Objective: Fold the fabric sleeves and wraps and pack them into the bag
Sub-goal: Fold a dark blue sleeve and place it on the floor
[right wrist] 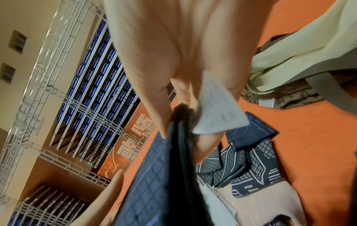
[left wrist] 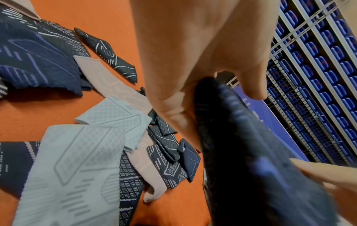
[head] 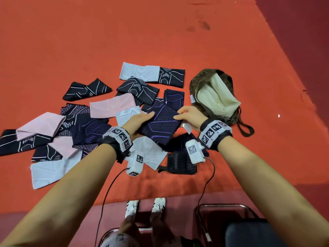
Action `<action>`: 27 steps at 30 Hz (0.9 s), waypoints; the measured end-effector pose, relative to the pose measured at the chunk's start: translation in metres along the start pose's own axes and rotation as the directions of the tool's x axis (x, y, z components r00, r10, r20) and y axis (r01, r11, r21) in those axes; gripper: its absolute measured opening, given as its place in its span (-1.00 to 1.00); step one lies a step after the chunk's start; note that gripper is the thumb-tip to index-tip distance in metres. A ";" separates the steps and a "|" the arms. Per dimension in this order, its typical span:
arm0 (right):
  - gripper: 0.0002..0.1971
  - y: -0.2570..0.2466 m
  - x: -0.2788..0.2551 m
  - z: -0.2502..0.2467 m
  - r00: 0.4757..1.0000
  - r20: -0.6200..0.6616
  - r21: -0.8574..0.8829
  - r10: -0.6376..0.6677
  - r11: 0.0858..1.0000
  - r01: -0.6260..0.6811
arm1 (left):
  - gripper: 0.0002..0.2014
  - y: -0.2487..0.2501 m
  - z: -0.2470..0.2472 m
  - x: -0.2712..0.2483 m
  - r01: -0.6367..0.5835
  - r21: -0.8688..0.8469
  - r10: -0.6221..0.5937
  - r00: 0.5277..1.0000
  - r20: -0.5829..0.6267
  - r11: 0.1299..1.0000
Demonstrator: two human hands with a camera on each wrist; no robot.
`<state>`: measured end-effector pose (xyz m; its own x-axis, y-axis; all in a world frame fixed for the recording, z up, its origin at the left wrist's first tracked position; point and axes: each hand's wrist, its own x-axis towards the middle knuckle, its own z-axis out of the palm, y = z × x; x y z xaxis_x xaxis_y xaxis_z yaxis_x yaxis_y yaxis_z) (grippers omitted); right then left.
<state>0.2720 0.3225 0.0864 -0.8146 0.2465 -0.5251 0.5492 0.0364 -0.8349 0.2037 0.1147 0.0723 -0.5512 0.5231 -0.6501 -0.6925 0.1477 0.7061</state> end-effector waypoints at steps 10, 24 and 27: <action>-0.62 0.014 -0.003 0.039 0.952 0.233 0.011 0.199 0.978 -0.207 | -0.74 -0.019 -0.036 -0.002 0.062 0.142 -0.051 0.996 -0.077 0.988; -0.64 0.118 0.005 0.182 0.873 0.260 0.129 0.412 0.882 -0.454 | -0.55 -0.116 -0.157 -0.017 0.106 0.261 -0.056 0.979 -0.194 0.959; -0.62 0.133 0.006 0.201 0.831 0.213 0.059 0.514 0.842 -0.536 | -0.70 -0.136 -0.175 -0.012 0.206 0.354 -0.117 0.959 -0.258 0.912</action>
<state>0.3031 0.1339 -0.0609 -0.4348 0.0169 -0.9004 0.8880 -0.1582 -0.4318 0.2231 -0.0584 -0.0646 -0.5679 0.2676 -0.7784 -0.5808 0.5399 0.6093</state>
